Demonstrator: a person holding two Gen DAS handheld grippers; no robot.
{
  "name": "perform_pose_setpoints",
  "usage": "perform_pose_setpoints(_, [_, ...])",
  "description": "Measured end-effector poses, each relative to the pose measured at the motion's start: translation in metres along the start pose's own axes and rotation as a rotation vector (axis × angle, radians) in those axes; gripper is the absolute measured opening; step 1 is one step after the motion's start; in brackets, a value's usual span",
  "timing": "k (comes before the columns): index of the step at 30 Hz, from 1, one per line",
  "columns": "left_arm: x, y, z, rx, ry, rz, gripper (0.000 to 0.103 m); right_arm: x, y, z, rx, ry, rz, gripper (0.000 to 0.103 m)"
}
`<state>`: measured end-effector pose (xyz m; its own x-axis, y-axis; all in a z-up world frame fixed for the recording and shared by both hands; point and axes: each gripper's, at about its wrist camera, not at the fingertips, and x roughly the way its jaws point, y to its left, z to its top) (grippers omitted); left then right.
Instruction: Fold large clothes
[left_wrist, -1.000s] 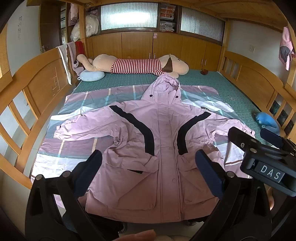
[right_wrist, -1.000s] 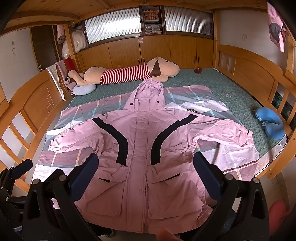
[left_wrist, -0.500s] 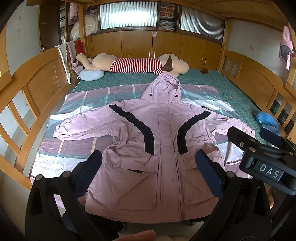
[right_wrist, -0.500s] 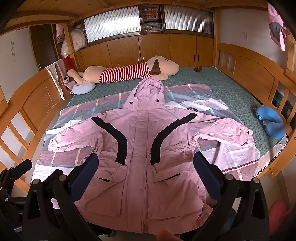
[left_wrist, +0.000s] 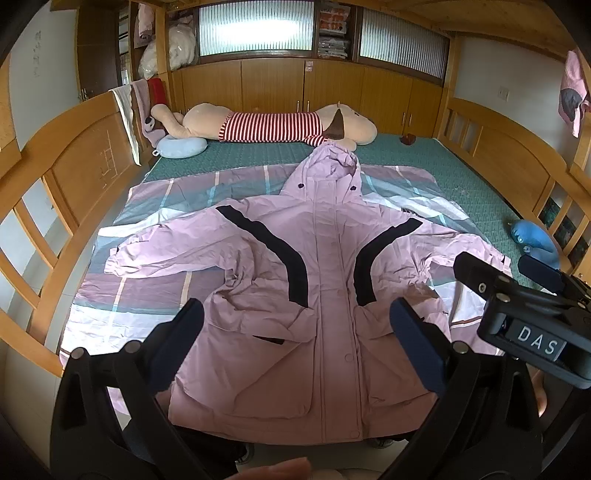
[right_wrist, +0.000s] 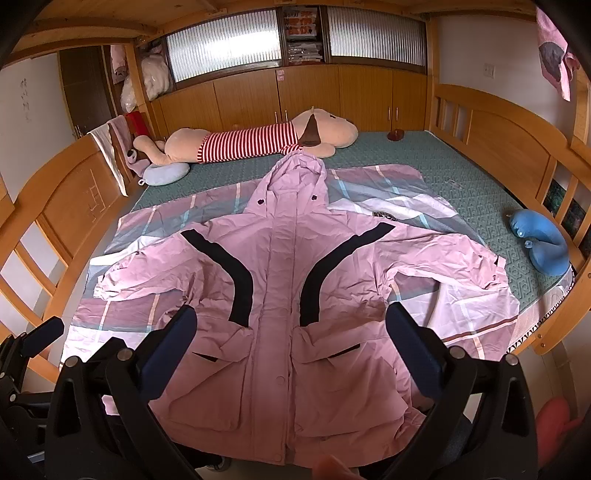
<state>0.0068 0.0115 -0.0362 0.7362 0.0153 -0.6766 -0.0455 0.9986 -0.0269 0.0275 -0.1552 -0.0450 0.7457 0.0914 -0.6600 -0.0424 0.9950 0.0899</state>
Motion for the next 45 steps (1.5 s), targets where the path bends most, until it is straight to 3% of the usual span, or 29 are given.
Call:
perform_pose_setpoints(10, [0.018,-0.004,0.001,0.002,0.034,-0.001,0.101,0.016,-0.003,0.005,-0.002,0.029,0.003,0.102])
perform_pose_setpoints(14, [0.038,0.002,0.003,-0.02,0.033,0.01,0.101,0.015,-0.031,0.017,0.098,-0.066,0.039,0.102])
perform_pose_setpoints(18, [0.07,0.017,0.01,-0.09,-0.036,0.044,0.101,0.027,-0.094,0.037,0.243,-0.198,0.019,0.102])
perform_pose_setpoints(23, [0.146,0.026,0.029,-0.08,0.005,0.053,0.101,0.109,-0.214,0.048,0.499,-0.108,-0.01,0.102])
perform_pose_setpoints(28, [0.225,0.028,0.035,-0.06,0.039,0.002,0.101,0.214,-0.346,0.003,0.847,-0.059,-0.076,0.097])
perform_pose_setpoints(31, [0.262,0.024,0.031,-0.037,0.052,0.038,0.101,0.261,-0.392,-0.038,0.98,-0.011,-0.155,0.095])
perform_pose_setpoints(32, [0.276,0.02,0.027,-0.019,0.075,0.056,0.101,0.28,-0.411,-0.053,1.105,0.075,-0.134,0.091])
perform_pose_setpoints(34, [0.294,0.018,0.021,0.015,0.141,0.057,0.101,0.296,-0.431,-0.063,1.232,0.05,0.013,0.09])
perform_pose_setpoints(35, [0.306,0.014,0.018,0.037,0.203,0.038,0.101,0.301,-0.44,-0.059,1.226,0.05,-0.013,0.09])
perform_pose_setpoints(37, [0.318,0.014,0.01,0.052,0.252,0.005,0.101,0.306,-0.451,-0.051,1.172,0.046,-0.104,0.089])
perform_pose_setpoints(38, [0.323,0.016,0.007,0.051,0.266,-0.004,0.101,0.31,-0.457,-0.049,1.166,0.043,-0.116,0.077])
perform_pose_setpoints(39, [0.329,0.018,0.002,0.045,0.288,-0.005,0.101,0.313,-0.459,-0.05,1.184,0.049,-0.118,0.053])
perform_pose_setpoints(40, [0.333,0.019,0.0,0.038,0.311,-0.008,0.101,0.313,-0.461,-0.052,1.207,0.047,-0.134,0.037])
perform_pose_setpoints(41, [0.336,0.021,-0.001,0.03,0.334,-0.019,0.101,0.309,-0.462,-0.056,1.226,0.018,-0.151,0.012])
perform_pose_setpoints(43, [0.34,0.024,-0.001,0.019,0.353,-0.032,0.101,0.287,-0.454,-0.046,1.227,-0.104,-0.125,0.006])
perform_pose_setpoints(45, [0.338,0.028,0.0,0.02,0.33,0.009,0.101,0.255,-0.428,-0.011,1.091,-0.239,-0.102,0.005])
